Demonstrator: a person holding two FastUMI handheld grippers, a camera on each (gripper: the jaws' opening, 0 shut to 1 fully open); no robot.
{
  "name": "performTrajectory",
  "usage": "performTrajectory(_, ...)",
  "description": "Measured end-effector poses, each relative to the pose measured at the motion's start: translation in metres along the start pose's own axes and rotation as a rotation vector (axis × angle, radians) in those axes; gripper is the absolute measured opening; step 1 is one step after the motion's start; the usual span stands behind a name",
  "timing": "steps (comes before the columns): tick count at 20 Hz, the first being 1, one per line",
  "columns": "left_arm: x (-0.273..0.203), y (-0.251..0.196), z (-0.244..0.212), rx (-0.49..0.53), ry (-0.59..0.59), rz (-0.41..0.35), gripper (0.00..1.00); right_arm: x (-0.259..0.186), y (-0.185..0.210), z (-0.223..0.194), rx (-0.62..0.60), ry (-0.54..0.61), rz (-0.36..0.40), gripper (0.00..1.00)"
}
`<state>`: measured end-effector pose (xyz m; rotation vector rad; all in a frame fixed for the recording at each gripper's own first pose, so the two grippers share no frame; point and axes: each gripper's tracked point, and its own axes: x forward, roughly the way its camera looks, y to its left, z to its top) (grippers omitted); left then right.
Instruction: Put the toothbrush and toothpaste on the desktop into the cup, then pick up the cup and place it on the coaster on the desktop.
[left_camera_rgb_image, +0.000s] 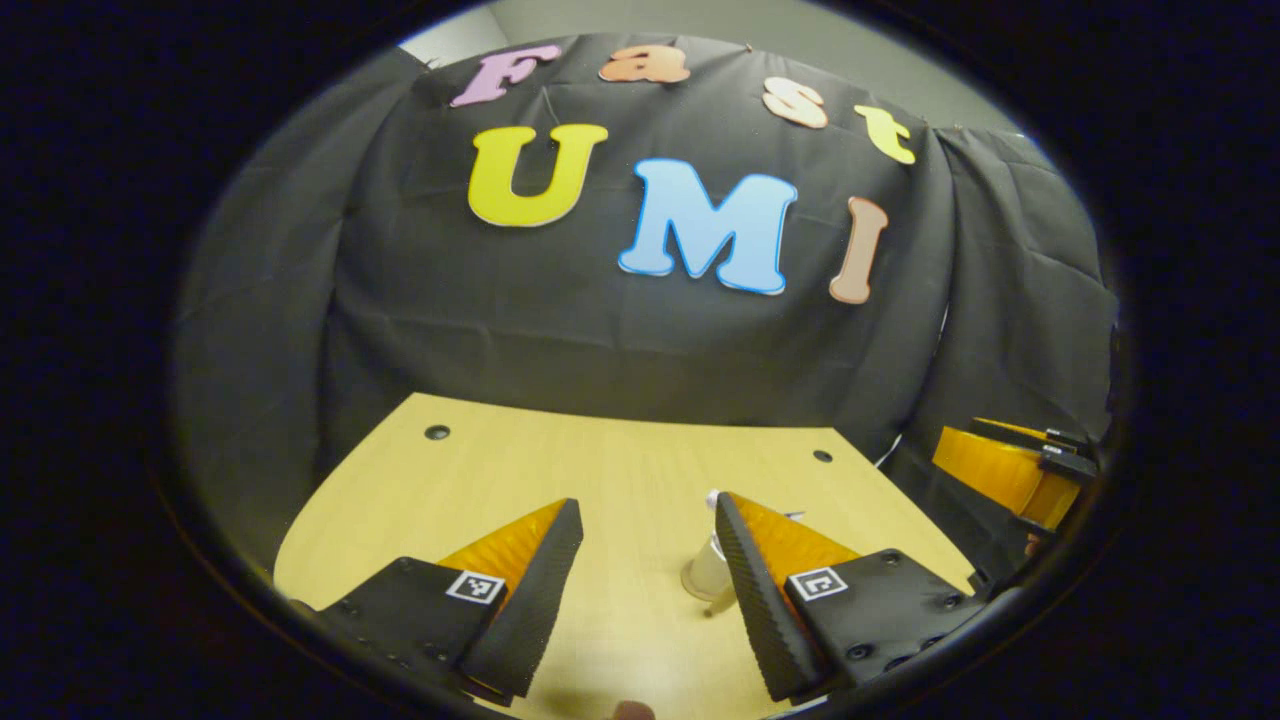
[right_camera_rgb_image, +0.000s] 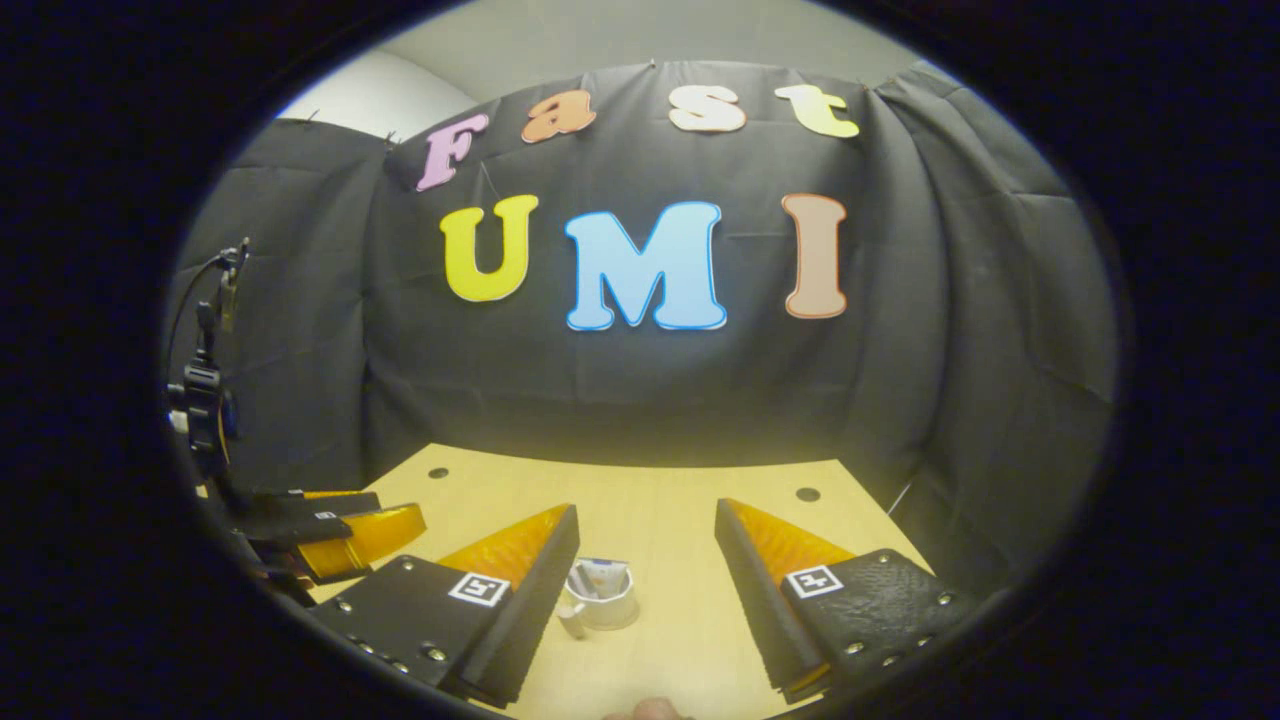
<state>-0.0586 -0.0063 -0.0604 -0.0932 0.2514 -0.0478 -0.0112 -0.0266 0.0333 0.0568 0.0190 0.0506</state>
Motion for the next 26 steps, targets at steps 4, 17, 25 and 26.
performTrajectory(4,-0.028,0.013,0.023,0.049,-0.111,0.003,0.88,-0.011,0.018,0.007,0.004,-0.048,-0.013,0.85)
performTrajectory(17,-0.042,-0.015,0.09,0.127,-0.219,-0.005,0.89,-0.026,0.043,0.012,0.0,-0.079,-0.001,0.86)
performTrajectory(25,-0.039,-0.019,0.093,0.131,-0.258,0.006,0.89,-0.021,0.042,0.028,-0.019,-0.129,0.009,0.86)
performTrajectory(26,-0.039,-0.019,0.094,0.134,-0.267,0.007,0.89,-0.02,0.043,0.03,-0.019,-0.138,0.014,0.83)
